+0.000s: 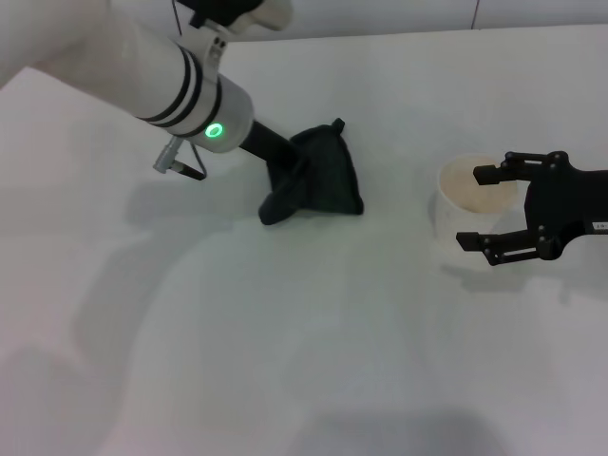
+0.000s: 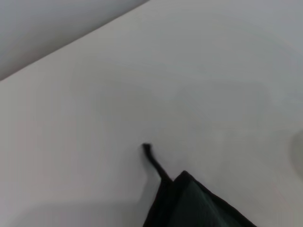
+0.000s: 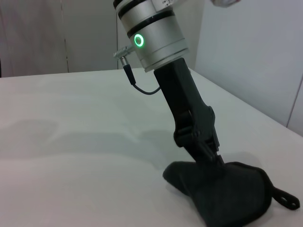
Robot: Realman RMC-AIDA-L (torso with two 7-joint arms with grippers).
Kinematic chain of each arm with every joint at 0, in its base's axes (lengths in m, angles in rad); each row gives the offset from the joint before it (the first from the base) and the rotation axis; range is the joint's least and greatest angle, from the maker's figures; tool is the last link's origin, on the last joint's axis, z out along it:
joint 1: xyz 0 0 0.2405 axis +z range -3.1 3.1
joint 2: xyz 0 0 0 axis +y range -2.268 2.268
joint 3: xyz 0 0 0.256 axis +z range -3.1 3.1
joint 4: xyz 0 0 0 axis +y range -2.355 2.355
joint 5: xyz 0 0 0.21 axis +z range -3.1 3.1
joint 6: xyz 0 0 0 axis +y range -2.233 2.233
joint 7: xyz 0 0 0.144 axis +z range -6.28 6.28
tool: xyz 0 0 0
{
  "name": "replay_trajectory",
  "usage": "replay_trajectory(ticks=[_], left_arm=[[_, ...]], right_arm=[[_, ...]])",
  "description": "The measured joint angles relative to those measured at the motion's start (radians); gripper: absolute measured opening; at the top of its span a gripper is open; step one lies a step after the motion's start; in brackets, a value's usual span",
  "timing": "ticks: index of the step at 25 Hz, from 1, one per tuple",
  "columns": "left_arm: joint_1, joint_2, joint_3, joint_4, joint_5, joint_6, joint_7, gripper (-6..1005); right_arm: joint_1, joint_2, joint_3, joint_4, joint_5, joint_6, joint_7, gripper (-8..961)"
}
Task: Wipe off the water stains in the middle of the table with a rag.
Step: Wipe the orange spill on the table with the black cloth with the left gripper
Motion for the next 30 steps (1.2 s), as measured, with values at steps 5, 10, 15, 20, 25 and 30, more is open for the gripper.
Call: replay_trajectory(ticks=[5, 10, 15, 20, 25, 30], left_arm=[[-0.013, -0.001, 0.001, 0.000, -0.067, 0.040, 0.105, 100], [-0.020, -0.005, 0.008, -0.003, -0.074, 0.087, 0.163, 102], [-0.020, -0.001, 0.074, -0.001, -0.128, 0.135, 0.192, 104], [-0.020, 0.000, 0.078, 0.001, -0.114, 0.184, 0.178, 106], [-0.019, 0.003, 0.044, 0.001, -0.050, 0.191, 0.094, 108], [-0.020, 0.004, 0.032, 0.016, 0.000, 0.225, 0.018, 110]], right_arm=[[0.004, 0.000, 0.000, 0.000, 0.000, 0.001, 0.000, 869], [0.006, 0.000, 0.000, 0.000, 0.000, 0.010, -0.001, 869], [0.007, 0.000, 0.000, 0.000, 0.000, 0.011, -0.001, 869], [0.006, 0.000, 0.000, 0.000, 0.000, 0.013, 0.000, 869], [0.003, 0.000, 0.000, 0.000, 0.000, 0.013, 0.002, 869], [0.001, -0.001, 0.000, -0.002, 0.000, 0.013, 0.003, 869]])
